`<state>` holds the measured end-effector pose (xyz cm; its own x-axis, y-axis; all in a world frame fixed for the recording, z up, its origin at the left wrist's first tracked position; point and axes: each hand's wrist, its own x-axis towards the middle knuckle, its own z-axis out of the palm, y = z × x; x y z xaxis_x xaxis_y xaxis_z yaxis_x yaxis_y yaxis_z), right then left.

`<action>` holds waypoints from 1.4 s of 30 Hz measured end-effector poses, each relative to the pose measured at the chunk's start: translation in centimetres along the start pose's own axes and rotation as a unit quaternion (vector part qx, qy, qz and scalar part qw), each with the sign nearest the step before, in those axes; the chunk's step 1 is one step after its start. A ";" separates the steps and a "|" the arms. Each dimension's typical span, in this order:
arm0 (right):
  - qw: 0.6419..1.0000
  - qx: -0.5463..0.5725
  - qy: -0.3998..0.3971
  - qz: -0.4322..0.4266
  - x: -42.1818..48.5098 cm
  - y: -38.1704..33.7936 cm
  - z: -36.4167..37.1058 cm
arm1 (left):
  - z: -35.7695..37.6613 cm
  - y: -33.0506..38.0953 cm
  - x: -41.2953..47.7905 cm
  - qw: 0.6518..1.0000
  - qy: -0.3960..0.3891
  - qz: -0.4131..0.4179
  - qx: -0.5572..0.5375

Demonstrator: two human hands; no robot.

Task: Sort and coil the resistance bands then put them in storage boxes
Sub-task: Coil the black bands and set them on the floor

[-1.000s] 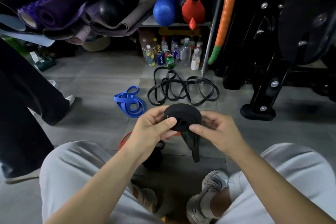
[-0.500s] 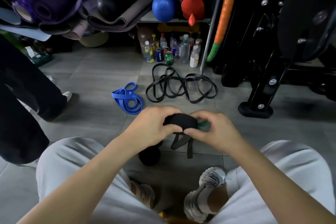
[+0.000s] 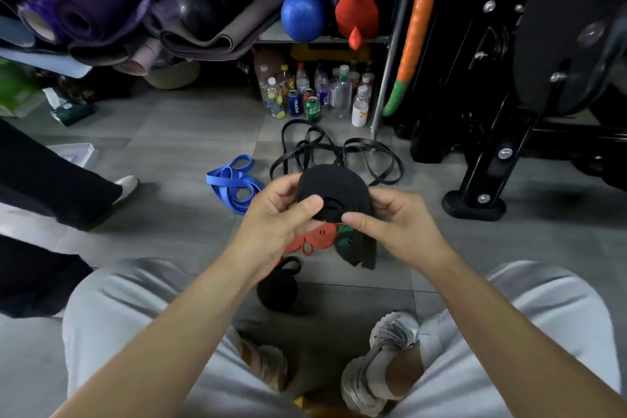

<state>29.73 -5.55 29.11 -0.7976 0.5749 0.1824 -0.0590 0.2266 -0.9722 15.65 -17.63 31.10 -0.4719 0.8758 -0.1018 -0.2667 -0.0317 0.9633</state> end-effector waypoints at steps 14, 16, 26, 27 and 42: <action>0.991 -0.136 0.005 -0.010 1.8 -4.3 -1.7 | -0.2 5.5 2.4 0.866 -0.059 0.124 0.482; 0.995 -0.093 0.014 -0.043 2.3 -5.2 -2.4 | 0.1 6.0 2.5 0.914 -0.063 0.135 0.378; 0.998 0.055 0.020 0.027 1.0 -1.7 -1.5 | 0.8 2.2 1.8 0.999 -0.019 0.016 0.026; 0.997 0.068 0.023 0.034 0.8 -1.3 -1.1 | 0.9 1.6 1.6 0.999 -0.025 0.000 -0.024; 0.967 -0.236 -0.023 0.091 -1.2 -0.1 0.6 | 1.3 4.5 1.0 0.676 -0.166 0.116 0.709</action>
<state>30.33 -6.75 28.93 -0.7961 0.6051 -0.0029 0.3565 0.4652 -0.8102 15.09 -16.22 35.63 -0.0862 0.9937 -0.0723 0.9661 0.1011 0.2374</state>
